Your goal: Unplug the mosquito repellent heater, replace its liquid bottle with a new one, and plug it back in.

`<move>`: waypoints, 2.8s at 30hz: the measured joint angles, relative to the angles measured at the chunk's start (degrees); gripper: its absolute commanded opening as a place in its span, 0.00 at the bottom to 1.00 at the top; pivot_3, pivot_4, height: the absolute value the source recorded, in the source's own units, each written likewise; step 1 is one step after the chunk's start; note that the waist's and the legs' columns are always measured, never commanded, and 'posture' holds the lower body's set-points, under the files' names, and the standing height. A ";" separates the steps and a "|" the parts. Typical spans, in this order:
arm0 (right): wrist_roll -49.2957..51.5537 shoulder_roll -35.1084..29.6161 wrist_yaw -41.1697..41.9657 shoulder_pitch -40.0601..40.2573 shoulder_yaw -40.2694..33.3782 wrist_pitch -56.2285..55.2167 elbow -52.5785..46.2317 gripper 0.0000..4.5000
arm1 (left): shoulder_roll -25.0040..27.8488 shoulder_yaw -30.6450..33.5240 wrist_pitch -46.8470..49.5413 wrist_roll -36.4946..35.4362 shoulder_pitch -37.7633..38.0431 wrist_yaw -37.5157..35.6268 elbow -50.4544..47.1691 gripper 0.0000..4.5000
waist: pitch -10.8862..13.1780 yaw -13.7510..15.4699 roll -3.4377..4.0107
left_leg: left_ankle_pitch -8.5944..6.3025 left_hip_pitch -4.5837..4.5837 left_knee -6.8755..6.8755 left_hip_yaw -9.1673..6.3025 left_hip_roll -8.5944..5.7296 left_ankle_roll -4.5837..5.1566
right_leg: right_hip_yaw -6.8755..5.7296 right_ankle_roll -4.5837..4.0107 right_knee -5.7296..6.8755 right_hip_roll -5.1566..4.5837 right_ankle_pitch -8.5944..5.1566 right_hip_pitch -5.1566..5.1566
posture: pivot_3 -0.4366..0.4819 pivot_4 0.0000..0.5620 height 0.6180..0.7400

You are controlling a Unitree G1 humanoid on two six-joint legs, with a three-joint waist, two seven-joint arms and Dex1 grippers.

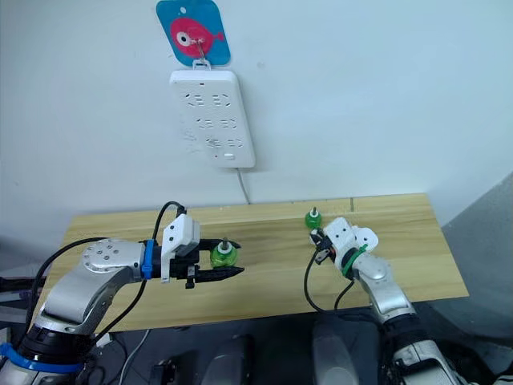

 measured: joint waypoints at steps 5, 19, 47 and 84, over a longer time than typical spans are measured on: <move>0.10 2.41 -1.60 -2.38 -2.29 -3.46 7.39 0.30 | 0.69 0.12 0.73 -0.55 0.28 0.06 -0.71 0.52 | 0.18 0.72 0.04 | 0.00 0.00 -0.01 0.00 0.00 0.00 | 0.00 0.00 -0.01 0.00 0.00 0.00 | 0.43 0.56 0.88; 11.74 -9.43 8.82 6.91 -5.61 19.44 -32.77 1.00 | -3.15 -0.90 -1.21 -0.68 -5.02 -0.15 2.91 0.52 | 0.23 1.08 0.10 | 0.00 -0.03 0.03 -0.05 -0.02 0.00 | -0.03 0.00 -0.03 -0.01 0.00 0.01 | 0.32 0.42 0.88; 27.13 -10.60 17.62 -9.69 2.41 44.29 -48.96 0.18 | -11.41 -5.84 -4.56 0.18 -16.00 -4.47 9.53 0.52 | 0.03 -0.47 -0.05 | 0.01 -0.16 0.03 -0.15 -0.03 -0.02 | -0.18 0.00 -0.13 -0.04 0.00 -0.03 | 0.28 0.34 0.88; 87.71 5.18 -29.69 -2.49 -27.86 59.32 -46.09 0.18 | -30.38 17.30 39.40 -44.44 -21.86 33.04 8.13 1.00 | -0.66 -2.39 0.03 | 0.01 -0.24 0.09 -0.21 -0.03 -0.02 | -0.23 0.00 -0.06 -0.04 0.00 -0.05 | 0.25 0.31 0.88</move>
